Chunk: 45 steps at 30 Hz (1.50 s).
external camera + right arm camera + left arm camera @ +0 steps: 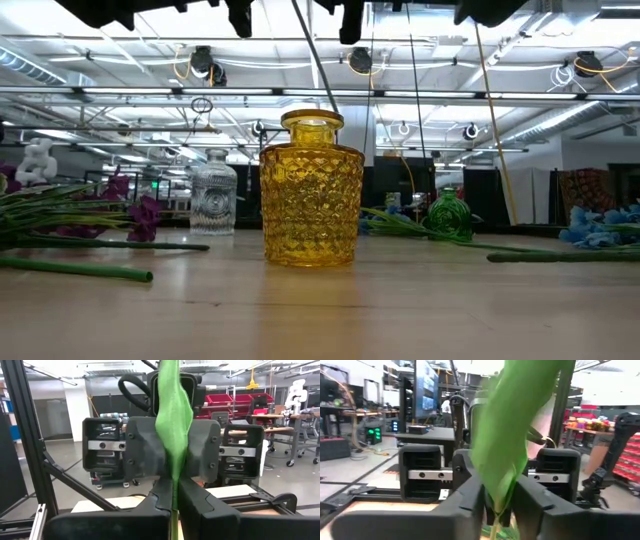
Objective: Sort flowers into vase by color
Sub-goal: Put the top red flower into the green vase
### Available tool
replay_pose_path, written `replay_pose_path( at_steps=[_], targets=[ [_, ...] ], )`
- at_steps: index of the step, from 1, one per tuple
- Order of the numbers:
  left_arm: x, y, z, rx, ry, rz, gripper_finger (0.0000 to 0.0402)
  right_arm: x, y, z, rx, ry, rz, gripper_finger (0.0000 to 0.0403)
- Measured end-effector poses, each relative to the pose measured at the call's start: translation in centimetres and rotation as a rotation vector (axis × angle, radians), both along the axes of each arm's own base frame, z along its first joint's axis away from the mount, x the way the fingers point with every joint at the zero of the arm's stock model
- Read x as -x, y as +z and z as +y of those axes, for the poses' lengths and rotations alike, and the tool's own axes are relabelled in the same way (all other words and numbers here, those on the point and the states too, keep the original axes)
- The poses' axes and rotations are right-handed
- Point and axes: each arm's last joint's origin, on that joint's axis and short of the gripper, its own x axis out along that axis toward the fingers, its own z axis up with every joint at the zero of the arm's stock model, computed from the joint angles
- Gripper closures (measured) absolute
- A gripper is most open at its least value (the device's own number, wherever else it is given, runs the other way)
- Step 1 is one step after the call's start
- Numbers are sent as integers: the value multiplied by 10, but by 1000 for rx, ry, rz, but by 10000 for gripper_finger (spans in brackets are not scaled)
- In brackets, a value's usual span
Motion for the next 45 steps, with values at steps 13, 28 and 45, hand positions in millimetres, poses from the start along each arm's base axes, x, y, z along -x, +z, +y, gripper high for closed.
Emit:
replay_pose_path(
  at_steps=[13, 28, 45],
  targets=[
    [7, 2, 17, 44, -126, 45, 383, 19, 13, -5, -44, 1, 160, 253],
    [72, 31, 41, -20, 42, 77, 382, 99, 46, -7, -38, 3, 513, 193],
    [97, 40, 38, -68, 128, 49, 382, 107, 27, -6, -71, -51, 711, 214]
  ],
)
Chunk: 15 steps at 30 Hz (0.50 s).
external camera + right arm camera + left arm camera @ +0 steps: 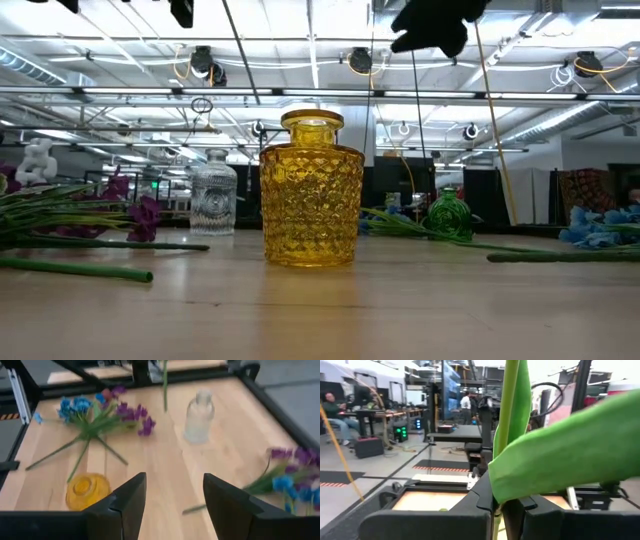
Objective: Sort flowers into vase by color
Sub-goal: Put the top red flower into the green vase
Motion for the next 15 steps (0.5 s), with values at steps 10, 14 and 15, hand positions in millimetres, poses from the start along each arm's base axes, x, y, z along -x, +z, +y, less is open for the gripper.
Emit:
replay_pose_path(
  at_steps=[10, 14, 15],
  targets=[
    [3, -1, 3, 8, 61, 18, 382, 6, -7, 8, -2, 19, 85, 214],
    [7, -3, 5, -23, 176, 39, 382, 4, -8, 8, -3, 19, 81, 214],
    [9, -3, 6, -23, 215, 42, 382, 4, -9, 8, -1, 19, 88, 214]
  ],
)
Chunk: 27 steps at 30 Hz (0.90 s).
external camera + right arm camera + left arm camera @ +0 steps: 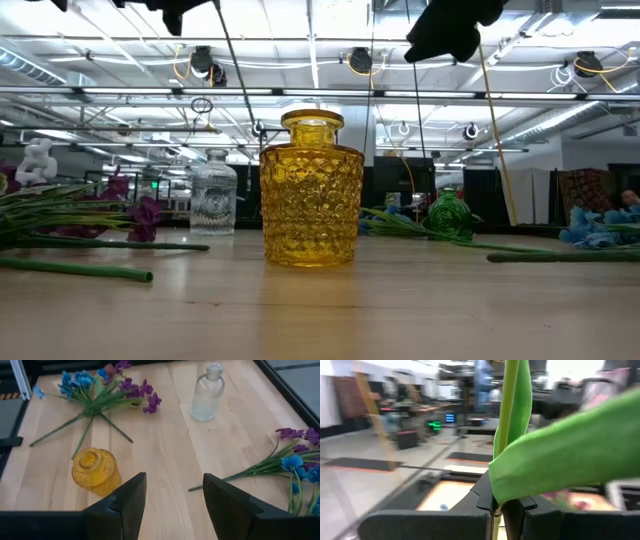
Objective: Sort flowers into vase by color
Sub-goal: Put the top red flower into the green vase
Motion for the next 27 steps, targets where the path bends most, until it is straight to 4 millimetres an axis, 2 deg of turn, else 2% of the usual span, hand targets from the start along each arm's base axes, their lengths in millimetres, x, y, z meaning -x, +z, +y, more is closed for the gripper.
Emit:
replay_pose_path(
  at_steps=[5, 8, 15, 21, 27],
  targets=[
    [12, 2, 0, -26, 82, 1, 382, -6, -8, 1, 19, 9, 34, 214],
    [25, 7, -2, -32, 124, -29, 382, -10, -15, 2, 32, 15, 63, 214],
    [65, 36, -9, -87, 178, -163, 382, -20, -28, 4, 61, 32, 111, 214],
    [67, 31, -10, -77, 174, -91, 382, -26, -30, 3, 81, 42, 96, 214],
    [56, 16, -7, -41, 170, -18, 382, -28, -28, 2, 87, 46, 69, 214]
  ],
)
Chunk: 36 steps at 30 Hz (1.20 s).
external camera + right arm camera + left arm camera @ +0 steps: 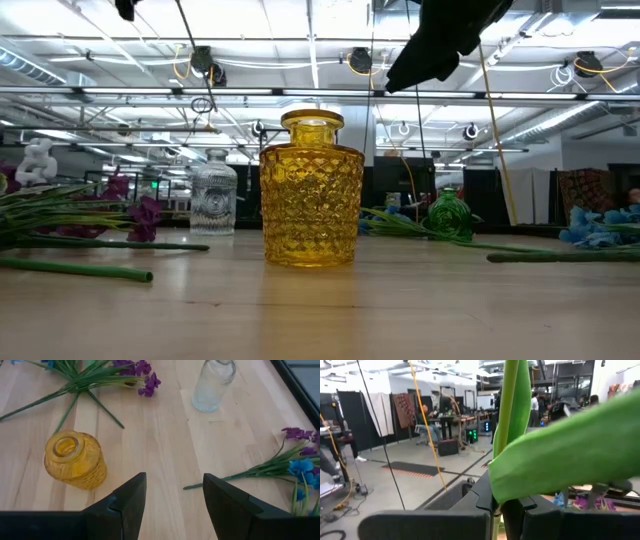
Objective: Sort flowers into vase by color
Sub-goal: Put the top red flower into the green vase
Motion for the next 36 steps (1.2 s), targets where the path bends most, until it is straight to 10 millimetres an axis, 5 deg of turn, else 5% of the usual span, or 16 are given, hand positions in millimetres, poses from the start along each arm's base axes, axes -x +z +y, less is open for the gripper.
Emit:
replay_pose_path(
  at_steps=[12, 36],
  targets=[
    [-12, -27, 3, 85, 20, 17, 382, -1, 1, 0, 6, 5, -8, 214],
    [-17, -27, 1, 116, -88, -16, 382, 0, 0, -2, 31, 18, 3, 214]
  ],
)
